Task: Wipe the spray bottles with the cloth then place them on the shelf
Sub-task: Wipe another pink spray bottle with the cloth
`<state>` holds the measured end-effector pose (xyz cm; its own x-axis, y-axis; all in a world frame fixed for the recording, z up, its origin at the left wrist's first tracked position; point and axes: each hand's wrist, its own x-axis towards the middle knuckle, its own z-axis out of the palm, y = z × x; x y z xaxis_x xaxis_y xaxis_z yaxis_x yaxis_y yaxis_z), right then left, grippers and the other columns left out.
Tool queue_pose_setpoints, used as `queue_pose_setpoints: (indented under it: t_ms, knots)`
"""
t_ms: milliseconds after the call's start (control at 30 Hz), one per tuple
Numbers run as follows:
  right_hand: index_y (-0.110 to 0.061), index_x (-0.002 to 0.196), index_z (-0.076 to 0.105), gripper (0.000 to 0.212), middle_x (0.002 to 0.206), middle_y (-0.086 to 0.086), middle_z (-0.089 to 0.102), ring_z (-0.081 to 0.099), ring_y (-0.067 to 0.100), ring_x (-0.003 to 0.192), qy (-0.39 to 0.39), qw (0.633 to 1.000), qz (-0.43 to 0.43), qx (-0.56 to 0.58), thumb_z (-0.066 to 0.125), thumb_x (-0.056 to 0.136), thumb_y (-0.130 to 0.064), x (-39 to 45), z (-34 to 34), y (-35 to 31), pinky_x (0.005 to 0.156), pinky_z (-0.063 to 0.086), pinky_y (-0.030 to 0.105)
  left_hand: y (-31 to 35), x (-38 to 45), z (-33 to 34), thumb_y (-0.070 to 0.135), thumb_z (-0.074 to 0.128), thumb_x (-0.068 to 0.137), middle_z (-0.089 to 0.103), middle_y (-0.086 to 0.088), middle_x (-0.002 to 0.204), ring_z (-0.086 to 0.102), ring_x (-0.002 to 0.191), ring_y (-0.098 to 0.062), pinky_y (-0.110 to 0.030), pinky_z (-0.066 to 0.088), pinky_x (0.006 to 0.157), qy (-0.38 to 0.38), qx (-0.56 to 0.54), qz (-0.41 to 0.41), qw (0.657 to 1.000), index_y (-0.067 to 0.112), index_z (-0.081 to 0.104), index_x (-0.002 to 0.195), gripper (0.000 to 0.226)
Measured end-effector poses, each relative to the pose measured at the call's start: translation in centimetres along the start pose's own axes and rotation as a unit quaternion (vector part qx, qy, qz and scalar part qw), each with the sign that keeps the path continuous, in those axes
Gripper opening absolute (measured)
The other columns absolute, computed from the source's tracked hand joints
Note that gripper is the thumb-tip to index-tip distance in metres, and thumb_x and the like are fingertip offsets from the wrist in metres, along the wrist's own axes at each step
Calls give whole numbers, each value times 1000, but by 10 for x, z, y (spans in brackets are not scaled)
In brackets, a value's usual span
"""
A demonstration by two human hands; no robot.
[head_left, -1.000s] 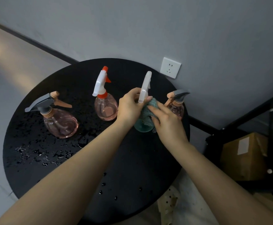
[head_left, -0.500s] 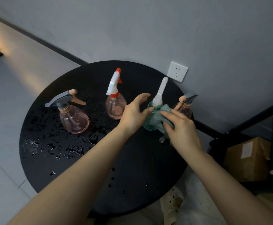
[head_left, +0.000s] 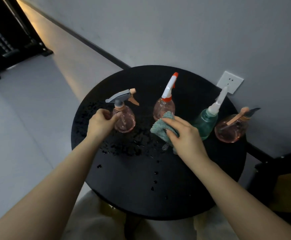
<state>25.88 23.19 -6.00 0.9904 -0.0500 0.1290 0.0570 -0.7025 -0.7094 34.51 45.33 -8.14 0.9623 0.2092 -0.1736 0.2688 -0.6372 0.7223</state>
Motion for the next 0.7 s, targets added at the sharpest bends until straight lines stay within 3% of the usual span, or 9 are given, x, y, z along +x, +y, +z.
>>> queue_pose_setpoints:
  t_ms: [100, 200, 267, 333, 433, 567, 633, 700]
  knots:
    - [-16, 126, 60, 39, 117, -16, 47, 40, -6, 112, -20, 1000, -2, 12, 58, 90, -2, 4, 17, -8, 82, 17, -13, -8, 18, 1, 47, 66, 82, 52, -6, 135, 49, 123, -23, -35, 43, 96, -24, -49, 16, 998, 16, 42, 138, 69]
    - [-17, 127, 59, 39, 113, -19, 40, 34, -8, 110, -35, 999, -6, 12, 58, 91, -3, 7, 29, -9, 82, 16, -13, -6, 31, 2, 38, 72, 80, 55, 0, 133, 50, 123, -17, -36, 43, 102, -49, -157, 57, 985, 27, 48, 133, 59]
    - [-17, 126, 60, 38, 113, -20, 40, 34, -7, 111, -41, 999, -7, 11, 58, 91, -3, 10, 32, -8, 83, 16, -13, -4, 39, 3, 29, 74, 80, 64, 4, 117, 58, 112, -14, -32, 47, 97, -55, -192, 82, 976, 28, 58, 118, 41]
    - [-17, 126, 60, 38, 113, -22, 39, 33, -8, 112, -43, 999, -2, 15, 59, 91, -4, 11, 32, -6, 83, 17, -13, -2, 41, 3, 25, 74, 80, 67, 8, 99, 64, 94, -5, -21, 48, 83, -63, -198, 102, 973, 25, 63, 103, 26]
    - [-20, 125, 61, 38, 116, -22, 45, 37, -8, 115, -38, 999, -5, 17, 60, 90, -5, 12, 31, -3, 88, 20, -11, 5, 39, 5, 21, 75, 79, 67, 5, 86, 64, 71, 3, -11, 46, 66, -75, -202, 127, 968, 16, 63, 90, 17]
    - [-21, 123, 62, 38, 120, -20, 47, 38, -6, 119, -28, 999, 5, 32, 61, 89, -5, 10, 26, 1, 90, 20, -9, 15, 28, 6, 14, 70, 83, 63, 5, 82, 62, 65, 9, -6, 43, 58, -42, -198, 153, 967, 7, 59, 97, 19]
    - [-24, 123, 62, 38, 134, -8, 50, 42, 4, 128, -20, 999, 23, 45, 61, 89, -7, 8, 19, 3, 101, 26, 3, 20, 21, 5, 15, 68, 85, 63, 9, 85, 61, 69, 11, -7, 46, 62, -39, -193, 157, 968, 13, 62, 106, 22]
    - [-25, 122, 63, 38, 132, -11, 52, 45, -1, 123, -6, 998, 22, 58, 62, 88, -6, 5, 8, 2, 103, 33, 8, 23, 14, 2, 18, 68, 85, 65, 10, 85, 65, 74, 4, -14, 51, 71, -38, -198, 141, 969, 16, 65, 109, 24]
